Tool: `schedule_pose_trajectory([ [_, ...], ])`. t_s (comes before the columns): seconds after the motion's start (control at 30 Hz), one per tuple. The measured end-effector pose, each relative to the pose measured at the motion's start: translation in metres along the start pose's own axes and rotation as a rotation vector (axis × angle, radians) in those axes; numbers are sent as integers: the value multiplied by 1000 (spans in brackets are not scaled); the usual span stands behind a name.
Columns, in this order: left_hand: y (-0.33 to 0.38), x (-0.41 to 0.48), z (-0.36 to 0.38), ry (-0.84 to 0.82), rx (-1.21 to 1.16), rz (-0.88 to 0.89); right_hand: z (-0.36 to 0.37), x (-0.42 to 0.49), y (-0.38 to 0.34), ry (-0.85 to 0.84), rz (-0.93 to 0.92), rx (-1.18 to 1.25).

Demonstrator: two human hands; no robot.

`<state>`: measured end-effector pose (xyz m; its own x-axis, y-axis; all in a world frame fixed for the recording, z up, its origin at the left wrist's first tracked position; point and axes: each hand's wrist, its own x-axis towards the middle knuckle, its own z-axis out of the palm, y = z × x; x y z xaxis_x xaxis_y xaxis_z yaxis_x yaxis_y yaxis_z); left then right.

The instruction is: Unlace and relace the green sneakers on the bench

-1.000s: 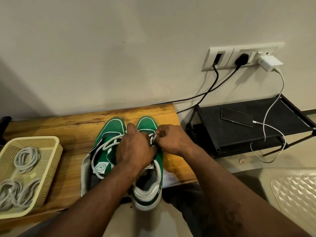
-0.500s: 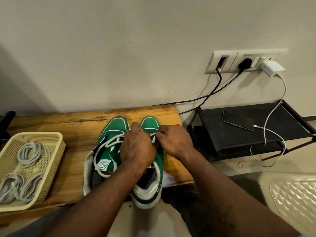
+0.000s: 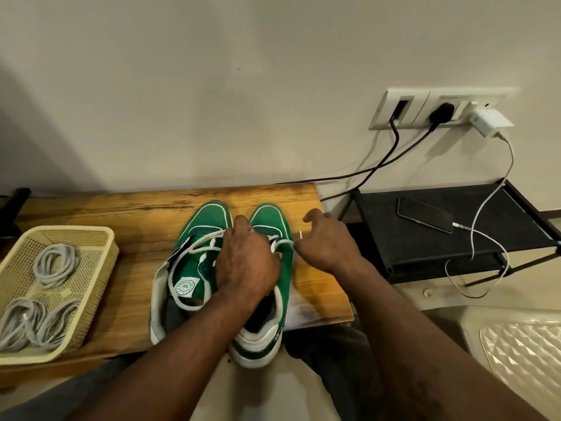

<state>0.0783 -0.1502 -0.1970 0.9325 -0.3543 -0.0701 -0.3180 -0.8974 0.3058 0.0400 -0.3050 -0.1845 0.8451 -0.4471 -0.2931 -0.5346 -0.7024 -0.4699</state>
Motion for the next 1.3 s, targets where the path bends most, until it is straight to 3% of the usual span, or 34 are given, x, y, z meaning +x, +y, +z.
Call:
schedule_pose_trajectory([
  [0.1, 0, 0, -1, -13, -56, -14, 3, 2, -18, 62, -200, -22],
  [0.23, -2, 0, 0, -2, -32, -8, 18, 0, -19, -65, -237, -249],
  [0.43, -3, 4, 5, 2, 8, -41, 4, -1, -22, 3, -218, -119],
  [0.5, -4, 5, 8, 24, 2, -71, -10, -6, -29, 38, -224, 183],
  [0.6, -4, 5, 8, 51, -28, -88, -53, -26, -43, 60, -287, 1173],
  [0.63, -4, 4, 8, 54, -27, -86, -64, -29, -43, 93, -301, 1287],
  [0.67, -4, 4, 8, 52, -22, -82, -69, -28, -39, 164, -283, 1186],
  [0.73, -3, 3, 10, 48, 0, -59, -62, -17, -21, 196, -176, 481],
  [0.77, -4, 3, 10, 45, 4, -46, -51, -11, -10, 77, -57, 173],
  [0.83, -4, 3, 10, 37, -5, -34, -34, -10, -2, -67, 47, -108],
  [0.97, -3, 0, 8, 40, -32, -8, -20, -8, -21, 146, -148, 54],
  [1.07, -5, -1, 7, 34, -47, 4, 1, -5, -32, -44, -170, -219],
  [1.17, -5, -1, 6, 52, -55, 6, 15, 2, -27, -201, -187, -277],
  [1.3, -3, -3, 7, 46, -98, -19, 4, 0, -21, -127, -243, -242],
])
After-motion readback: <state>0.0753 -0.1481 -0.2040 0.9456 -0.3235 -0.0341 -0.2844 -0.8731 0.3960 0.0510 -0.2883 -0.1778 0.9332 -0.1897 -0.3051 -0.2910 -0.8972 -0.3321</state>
